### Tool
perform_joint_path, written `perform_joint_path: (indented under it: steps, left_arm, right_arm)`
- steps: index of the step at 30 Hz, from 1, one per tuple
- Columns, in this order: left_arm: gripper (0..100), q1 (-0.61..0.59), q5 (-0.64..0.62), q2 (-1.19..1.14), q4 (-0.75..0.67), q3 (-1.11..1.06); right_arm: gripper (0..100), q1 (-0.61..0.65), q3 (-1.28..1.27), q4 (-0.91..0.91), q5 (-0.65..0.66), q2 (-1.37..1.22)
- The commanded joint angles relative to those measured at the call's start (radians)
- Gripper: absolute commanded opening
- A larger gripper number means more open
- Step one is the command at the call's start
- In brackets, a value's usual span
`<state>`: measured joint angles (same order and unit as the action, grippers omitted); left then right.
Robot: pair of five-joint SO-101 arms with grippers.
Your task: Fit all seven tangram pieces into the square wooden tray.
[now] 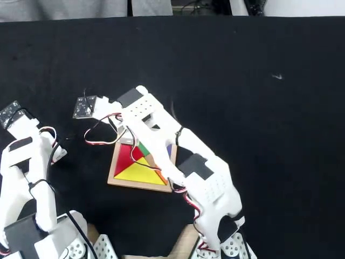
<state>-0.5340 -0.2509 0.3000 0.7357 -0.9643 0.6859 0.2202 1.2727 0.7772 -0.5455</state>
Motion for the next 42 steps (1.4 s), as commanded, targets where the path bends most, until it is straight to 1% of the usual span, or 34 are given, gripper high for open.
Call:
perform_joint_path:
  steps: [1, 7, 12, 15, 18, 25, 31, 33, 37, 39, 42]
  left_arm:
    - [3, 0.008, -0.003, 0.032, 0.006, 0.013]
    - [3, 0.010, -0.003, 0.032, 0.006, 0.013]
    - [3, 0.010, -0.003, 0.032, 0.006, 0.013]
    - [3, 0.008, -0.003, 0.032, 0.005, 0.013]
    - [3, 0.008, -0.003, 0.032, 0.005, 0.013]
    - [3, 0.008, -0.003, 0.032, 0.005, 0.013]
    - [3, 0.008, -0.003, 0.032, 0.005, 0.013]
    - [3, 0.008, -0.003, 0.032, 0.005, 0.013]
    - [3, 0.008, -0.003, 0.032, 0.005, 0.013]
    - [3, 0.008, -0.003, 0.032, 0.005, 0.013]
    - [3, 0.008, -0.003, 0.032, 0.005, 0.013]
  right_arm:
    - [19.2, 0.009, 0.001, 0.015, -0.015, 0.010]
    - [17.4, -0.025, 0.027, 0.015, -0.017, 0.041]
    - [11.5, -0.011, 0.018, -0.117, -0.038, 0.039]
    - [14.2, -0.002, 0.030, -0.167, -0.086, 0.007]
    - [15.6, -0.011, 0.045, -0.187, -0.086, -0.025]
    - [15.5, -0.026, 0.096, -0.078, -0.083, 0.005]
    - [15.5, -0.029, 0.180, -0.078, -0.091, 0.030]
    - [15.5, -0.029, 0.191, -0.123, -0.097, 0.013]
    - [15.5, -0.086, 0.200, -0.233, -0.126, -0.054]
    - [15.5, -0.118, 0.200, -0.247, -0.124, -0.087]
    - [15.5, -0.129, 0.196, -0.221, -0.120, -0.116]
